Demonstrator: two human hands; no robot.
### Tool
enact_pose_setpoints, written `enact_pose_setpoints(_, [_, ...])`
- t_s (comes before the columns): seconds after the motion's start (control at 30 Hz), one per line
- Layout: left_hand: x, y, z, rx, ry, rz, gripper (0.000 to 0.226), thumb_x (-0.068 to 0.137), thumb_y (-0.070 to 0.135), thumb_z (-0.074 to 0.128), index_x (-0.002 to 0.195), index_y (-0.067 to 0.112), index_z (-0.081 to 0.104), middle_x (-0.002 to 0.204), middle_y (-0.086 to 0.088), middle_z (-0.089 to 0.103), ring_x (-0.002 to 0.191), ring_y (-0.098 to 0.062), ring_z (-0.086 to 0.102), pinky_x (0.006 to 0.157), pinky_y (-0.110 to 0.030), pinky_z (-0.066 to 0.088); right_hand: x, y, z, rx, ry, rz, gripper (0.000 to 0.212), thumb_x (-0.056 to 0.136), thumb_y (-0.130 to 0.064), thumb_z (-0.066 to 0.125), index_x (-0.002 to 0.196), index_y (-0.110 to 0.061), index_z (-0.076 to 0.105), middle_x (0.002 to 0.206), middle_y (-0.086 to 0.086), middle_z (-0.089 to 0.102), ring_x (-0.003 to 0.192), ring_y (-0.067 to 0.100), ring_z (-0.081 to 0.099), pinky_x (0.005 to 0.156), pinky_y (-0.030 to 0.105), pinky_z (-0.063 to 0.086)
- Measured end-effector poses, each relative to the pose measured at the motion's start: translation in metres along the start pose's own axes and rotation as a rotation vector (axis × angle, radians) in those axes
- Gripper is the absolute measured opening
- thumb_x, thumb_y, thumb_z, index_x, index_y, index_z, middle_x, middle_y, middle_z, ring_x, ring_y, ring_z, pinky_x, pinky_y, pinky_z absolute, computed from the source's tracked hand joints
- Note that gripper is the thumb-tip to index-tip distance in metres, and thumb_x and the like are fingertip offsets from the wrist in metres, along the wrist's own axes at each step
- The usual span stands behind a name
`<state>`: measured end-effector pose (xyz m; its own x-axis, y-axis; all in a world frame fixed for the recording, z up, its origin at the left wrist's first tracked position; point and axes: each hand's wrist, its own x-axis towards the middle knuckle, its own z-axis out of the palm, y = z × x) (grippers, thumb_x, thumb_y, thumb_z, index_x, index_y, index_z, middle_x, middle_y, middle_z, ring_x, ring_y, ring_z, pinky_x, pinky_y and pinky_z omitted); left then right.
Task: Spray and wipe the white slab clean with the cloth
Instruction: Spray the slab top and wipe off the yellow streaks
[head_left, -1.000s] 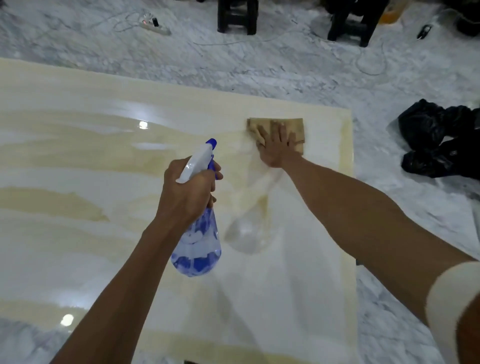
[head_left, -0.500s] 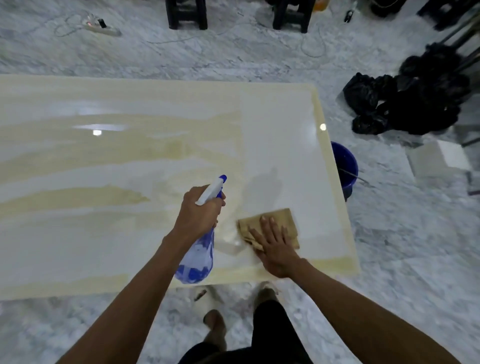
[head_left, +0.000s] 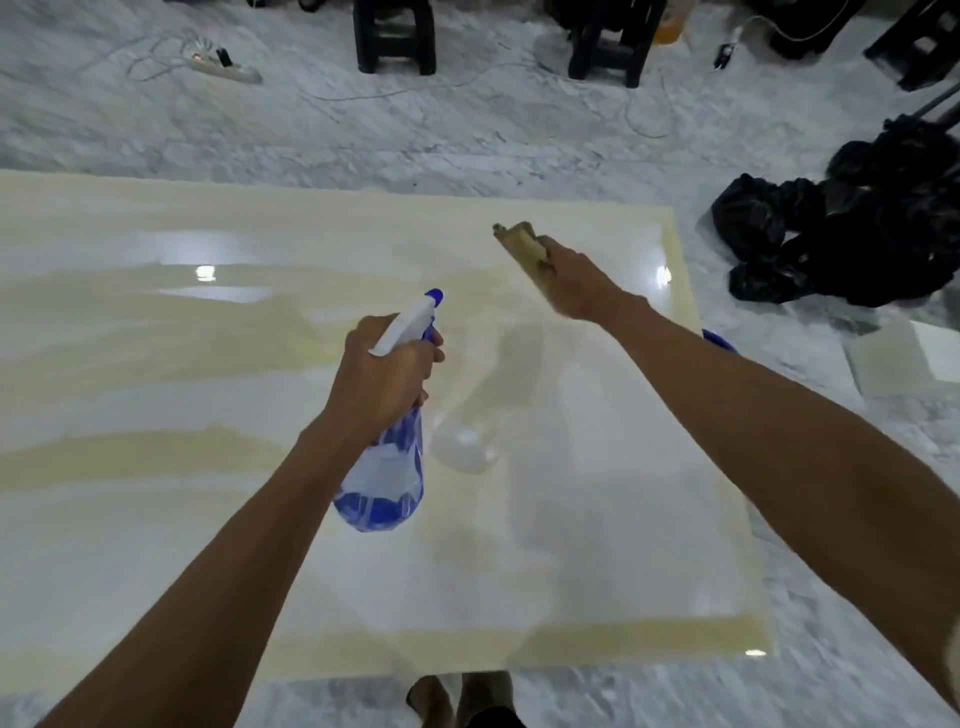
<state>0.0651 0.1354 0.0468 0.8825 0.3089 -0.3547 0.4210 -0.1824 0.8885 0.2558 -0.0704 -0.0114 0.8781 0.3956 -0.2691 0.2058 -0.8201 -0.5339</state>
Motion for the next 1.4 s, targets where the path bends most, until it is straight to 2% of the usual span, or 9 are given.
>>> enact_pose_setpoints(0.07, [0.021,-0.001,-0.002,0.027,0.012,0.023,0.019,0.093,0.000,0.052,0.084,0.001,0.069,0.087,-0.014,0.075,0.037,-0.007,0.050,0.052,-0.029,0.054,0.060,0.002,0.008,-0.094,0.058,-0.052,0.040,0.106,-0.021,0.036,0.145,-0.016,0.039,0.115,0.014,0.063,0.094,0.031,0.059,0.078,0.038,0.041])
enact_pose_setpoints(0.13, [0.039,-0.005,-0.002,0.024,0.028,0.047,0.020,0.088,-0.004,0.051,0.088,-0.001,0.071,0.089,-0.017,0.076,0.037,-0.008,0.049,0.054,-0.033,0.054,0.110,0.007,0.031,-0.222,0.012,-0.009,0.046,0.107,-0.028,0.031,0.153,-0.022,0.030,0.143,0.014,0.050,0.126,0.034,0.050,0.103,0.048,0.038])
enact_pose_setpoints(0.3, [0.053,-0.020,-0.006,0.018,0.065,0.050,0.020,0.085,-0.005,0.049,0.091,-0.005,0.069,0.093,-0.019,0.075,0.035,-0.010,0.047,0.055,-0.042,0.056,0.137,0.035,0.110,-0.468,-0.135,0.125,0.060,0.104,-0.053,0.014,0.157,-0.036,-0.006,0.165,0.007,-0.018,0.152,0.034,-0.016,0.120,0.059,-0.007])
enact_pose_setpoints(0.5, [0.015,-0.040,-0.017,0.049,0.061,-0.018,0.020,0.086,-0.004,0.050,0.089,-0.002,0.069,0.093,-0.019,0.075,0.035,-0.009,0.048,0.058,-0.045,0.060,0.053,0.032,0.149,-0.475,-0.027,0.072,0.059,0.104,-0.053,0.023,0.157,-0.040,0.001,0.167,0.004,-0.012,0.152,0.033,-0.012,0.120,0.059,-0.005])
enact_pose_setpoints(1.07, [-0.198,-0.105,-0.037,0.026,-0.075,-0.070,0.020,0.091,-0.003,0.051,0.082,-0.001,0.068,0.093,-0.024,0.073,0.038,-0.008,0.051,0.048,-0.028,0.051,-0.315,-0.012,0.251,-0.372,-0.347,0.118,0.059,0.102,-0.052,0.013,0.154,-0.040,-0.014,0.159,0.003,-0.034,0.147,0.032,-0.029,0.119,0.058,-0.013])
enact_pose_setpoints(1.17, [-0.212,-0.105,-0.042,0.059,-0.096,-0.048,0.022,0.095,0.003,0.051,0.081,0.002,0.068,0.091,-0.024,0.074,0.040,-0.012,0.053,0.050,-0.030,0.052,-0.339,-0.026,0.247,-0.246,-0.476,0.163,0.057,0.107,-0.044,0.020,0.157,-0.039,-0.006,0.163,0.004,-0.027,0.150,0.032,-0.024,0.120,0.055,-0.008])
enact_pose_setpoints(1.23, [-0.210,-0.097,-0.045,0.059,-0.104,-0.031,0.024,0.097,0.006,0.052,0.077,0.004,0.067,0.090,-0.024,0.073,0.041,-0.014,0.054,0.049,-0.031,0.051,-0.334,-0.042,0.216,0.096,-0.513,0.138,0.052,0.107,-0.027,0.029,0.157,-0.034,0.018,0.166,0.006,0.013,0.152,0.029,0.013,0.119,0.048,0.021])
enact_pose_setpoints(1.3, [-0.201,-0.084,-0.047,0.062,-0.122,0.003,0.028,0.099,0.011,0.051,0.077,0.003,0.065,0.086,-0.021,0.072,0.040,-0.013,0.053,0.049,-0.030,0.051,-0.319,-0.059,0.174,0.377,-0.412,0.188,0.042,0.105,-0.018,0.037,0.145,-0.027,0.047,0.134,0.002,0.055,0.116,0.019,0.051,0.089,0.028,0.044])
enact_pose_setpoints(1.4, [-0.174,-0.059,-0.049,0.043,-0.103,0.043,0.030,0.100,0.014,0.053,0.078,0.000,0.066,0.079,-0.015,0.069,0.038,-0.010,0.051,0.054,-0.035,0.051,-0.262,-0.075,0.118,0.269,-0.250,0.233,0.040,0.108,-0.024,0.035,0.143,-0.010,0.048,0.139,0.013,0.054,0.118,0.024,0.052,0.094,0.032,0.039])
